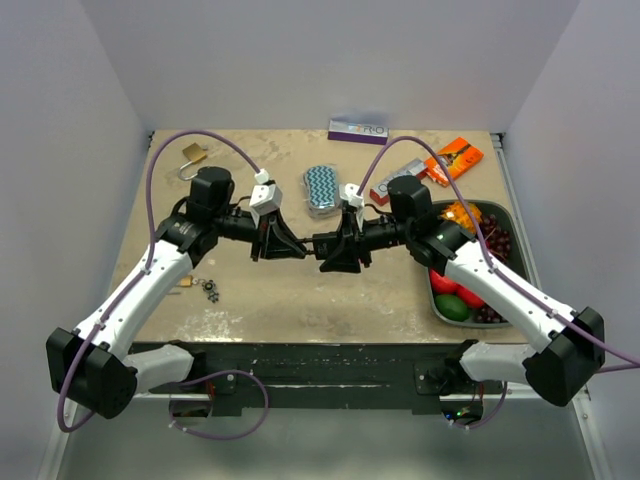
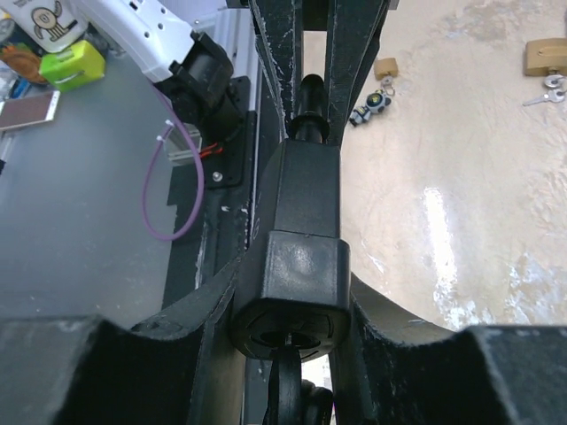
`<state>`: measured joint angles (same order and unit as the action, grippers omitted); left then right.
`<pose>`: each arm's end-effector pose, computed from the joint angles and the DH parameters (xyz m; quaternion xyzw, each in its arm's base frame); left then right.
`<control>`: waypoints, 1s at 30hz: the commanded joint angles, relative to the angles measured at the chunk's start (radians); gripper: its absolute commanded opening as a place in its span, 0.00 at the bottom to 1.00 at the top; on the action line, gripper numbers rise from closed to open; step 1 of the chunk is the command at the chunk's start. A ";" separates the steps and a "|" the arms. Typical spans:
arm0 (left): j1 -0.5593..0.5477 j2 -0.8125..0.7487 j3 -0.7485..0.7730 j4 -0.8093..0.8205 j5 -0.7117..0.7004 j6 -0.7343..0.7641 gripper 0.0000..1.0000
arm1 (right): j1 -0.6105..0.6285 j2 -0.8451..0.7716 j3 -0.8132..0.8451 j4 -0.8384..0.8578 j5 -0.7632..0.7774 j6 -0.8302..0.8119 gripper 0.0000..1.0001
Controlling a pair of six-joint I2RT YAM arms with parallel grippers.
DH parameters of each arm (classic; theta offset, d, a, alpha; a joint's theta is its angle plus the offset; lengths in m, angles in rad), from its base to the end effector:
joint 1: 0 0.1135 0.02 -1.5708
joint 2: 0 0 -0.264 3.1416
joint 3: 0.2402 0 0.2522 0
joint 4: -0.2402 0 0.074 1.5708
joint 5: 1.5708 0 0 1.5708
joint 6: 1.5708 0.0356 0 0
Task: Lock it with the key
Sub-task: Lock the lock.
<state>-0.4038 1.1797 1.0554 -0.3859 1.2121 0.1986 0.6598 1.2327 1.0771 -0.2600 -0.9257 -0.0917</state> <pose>0.2125 -0.1271 0.3445 0.4855 0.5916 -0.5314 0.3632 0.1967 0.1886 0.3453 -0.5019 0.6079 0.4960 0.3642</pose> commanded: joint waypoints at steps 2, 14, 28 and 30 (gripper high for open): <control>0.016 -0.009 0.008 0.065 0.095 0.025 0.00 | -0.008 0.007 0.026 0.122 -0.090 0.067 0.00; 0.034 -0.029 0.003 0.091 0.119 0.001 0.00 | -0.040 -0.001 0.027 0.019 -0.111 0.009 0.58; 0.043 -0.032 -0.038 0.208 0.116 -0.125 0.00 | -0.088 -0.024 -0.029 0.191 -0.111 0.139 0.31; 0.043 -0.032 -0.049 0.274 0.116 -0.178 0.00 | -0.083 -0.021 -0.032 0.191 -0.116 0.141 0.40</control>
<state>-0.3622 1.1778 1.0100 -0.3004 1.2533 0.1291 0.5720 1.2396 1.0588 -0.1196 -1.0138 0.0299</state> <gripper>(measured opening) 0.151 0.385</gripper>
